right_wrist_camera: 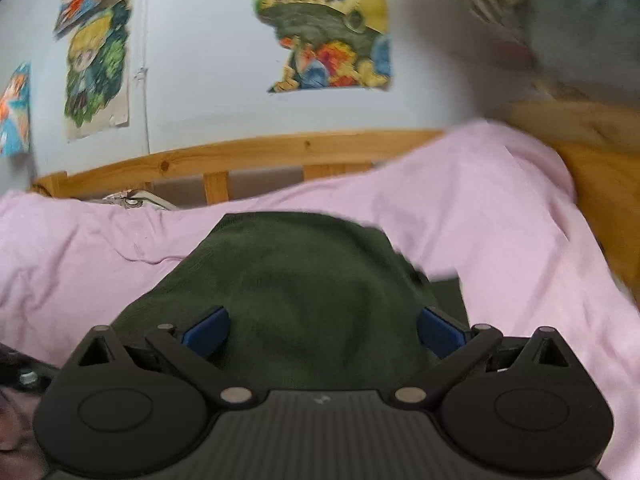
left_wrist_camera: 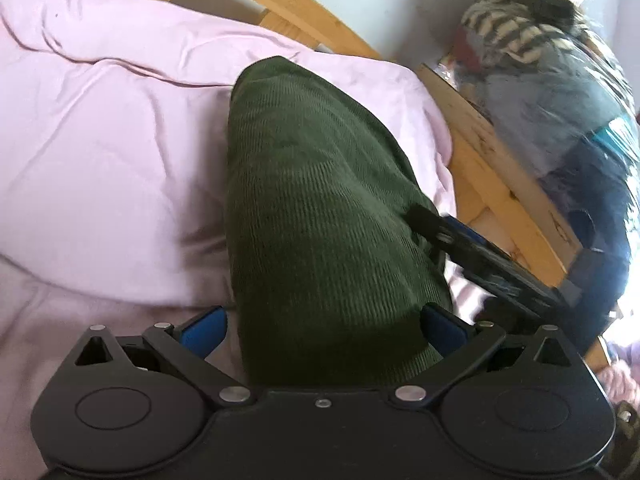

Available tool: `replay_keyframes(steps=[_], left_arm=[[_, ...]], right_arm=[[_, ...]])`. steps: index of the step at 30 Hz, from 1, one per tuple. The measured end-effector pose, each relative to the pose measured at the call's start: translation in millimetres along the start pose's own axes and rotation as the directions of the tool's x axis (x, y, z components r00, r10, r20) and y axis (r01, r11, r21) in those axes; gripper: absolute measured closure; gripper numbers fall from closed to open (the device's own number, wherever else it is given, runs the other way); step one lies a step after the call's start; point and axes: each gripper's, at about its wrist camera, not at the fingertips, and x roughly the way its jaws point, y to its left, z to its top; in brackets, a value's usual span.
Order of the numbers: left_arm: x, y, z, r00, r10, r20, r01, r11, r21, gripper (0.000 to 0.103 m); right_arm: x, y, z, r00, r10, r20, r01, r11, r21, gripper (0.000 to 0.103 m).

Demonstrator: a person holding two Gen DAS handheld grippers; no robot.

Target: Fold large clothes

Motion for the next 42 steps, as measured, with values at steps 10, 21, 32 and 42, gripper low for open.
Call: replay_keyframes(steps=[10, 21, 32, 42], left_arm=[[15.3, -9.2, -13.4, 1.000, 0.025, 0.000, -0.025, 1.000, 0.000, 0.000], [31.4, -20.3, -18.6, 0.998, 0.068, -0.016, -0.067, 0.997, 0.043, 0.000], [23.4, 6.2, 5.4, 0.994, -0.080, -0.072, 0.074, 0.994, -0.085, 0.000], [1.8, 13.5, 20.9, 0.994, -0.106, 0.004, 0.106, 0.994, -0.023, 0.000]], right_arm=[[-8.8, -9.0, -57.0, 0.970, -0.209, -0.122, 0.224, 0.967, 0.118, 0.000], [-3.2, 5.5, -66.6, 0.966, -0.241, -0.095, 0.247, 0.967, 0.058, 0.000], [-19.3, -35.4, -20.8, 0.987, -0.095, 0.126, 0.039, 0.921, 0.389, 0.000], [37.4, -76.2, -36.2, 0.997, 0.075, 0.007, -0.069, 0.868, 0.492, 0.000]])
